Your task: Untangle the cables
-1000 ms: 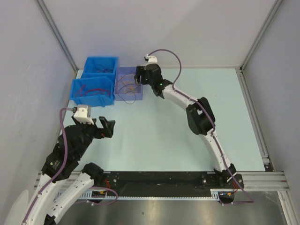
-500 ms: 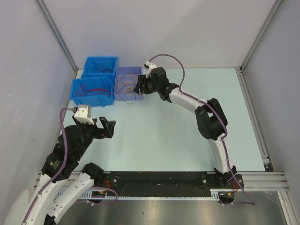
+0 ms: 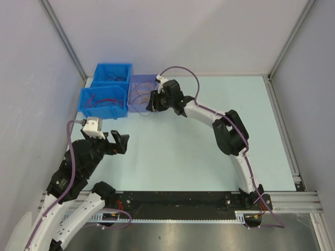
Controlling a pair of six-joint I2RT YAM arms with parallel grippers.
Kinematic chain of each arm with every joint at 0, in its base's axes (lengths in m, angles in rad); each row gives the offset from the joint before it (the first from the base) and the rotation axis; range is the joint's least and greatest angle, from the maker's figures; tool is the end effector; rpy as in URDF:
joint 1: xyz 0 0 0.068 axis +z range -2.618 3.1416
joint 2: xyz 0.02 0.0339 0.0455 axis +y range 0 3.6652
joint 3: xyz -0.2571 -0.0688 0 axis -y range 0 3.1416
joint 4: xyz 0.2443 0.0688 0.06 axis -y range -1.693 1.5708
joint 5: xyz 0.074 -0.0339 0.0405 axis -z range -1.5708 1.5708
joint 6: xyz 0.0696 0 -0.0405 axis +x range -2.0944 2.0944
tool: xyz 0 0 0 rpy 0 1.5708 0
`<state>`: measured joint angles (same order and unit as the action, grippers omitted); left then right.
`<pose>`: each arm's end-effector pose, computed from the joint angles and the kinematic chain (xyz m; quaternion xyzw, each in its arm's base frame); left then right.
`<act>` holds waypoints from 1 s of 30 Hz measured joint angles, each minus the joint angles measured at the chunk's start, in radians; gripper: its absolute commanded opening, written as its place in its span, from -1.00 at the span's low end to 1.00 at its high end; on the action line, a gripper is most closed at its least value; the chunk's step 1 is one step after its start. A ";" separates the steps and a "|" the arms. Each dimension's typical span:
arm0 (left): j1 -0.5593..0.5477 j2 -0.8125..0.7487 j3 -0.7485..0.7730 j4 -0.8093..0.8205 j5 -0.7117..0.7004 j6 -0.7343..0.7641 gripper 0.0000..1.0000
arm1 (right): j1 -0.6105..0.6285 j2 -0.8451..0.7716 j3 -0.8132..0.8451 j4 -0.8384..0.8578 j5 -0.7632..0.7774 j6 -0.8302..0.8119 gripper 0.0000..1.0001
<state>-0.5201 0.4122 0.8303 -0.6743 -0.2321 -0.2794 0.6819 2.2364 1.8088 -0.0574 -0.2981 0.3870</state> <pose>0.1125 -0.0460 0.3346 0.0242 0.7891 -0.1517 0.5947 0.4143 0.3627 0.2035 -0.2003 0.8263 0.3696 0.3749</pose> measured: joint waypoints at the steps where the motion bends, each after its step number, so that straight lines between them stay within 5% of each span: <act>1: 0.000 0.000 0.000 0.000 0.000 0.000 0.99 | 0.002 0.010 0.005 -0.002 0.000 0.001 -0.04; 5: 0.000 0.000 0.000 0.000 0.000 0.000 0.99 | 0.005 0.043 0.024 -0.022 0.003 0.001 -0.22; 9: 0.000 0.000 0.000 0.000 0.000 0.000 1.00 | 0.005 0.058 0.034 -0.043 0.013 0.001 -0.72; 12: 0.000 0.000 0.000 0.000 0.000 0.000 0.99 | 0.005 0.060 0.045 -0.048 0.027 0.003 -0.91; 24: 0.000 0.000 0.000 0.000 0.000 0.000 1.00 | -0.003 0.060 0.108 -0.018 0.103 0.002 -1.00; 30: 0.000 0.000 0.000 0.000 0.000 0.000 0.99 | -0.026 0.123 0.290 0.033 0.132 0.001 -1.00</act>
<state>-0.5201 0.4122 0.8303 -0.6743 -0.2321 -0.2794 0.6556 2.3592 2.0983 -0.0242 -0.1661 0.3882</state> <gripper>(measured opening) 0.996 0.017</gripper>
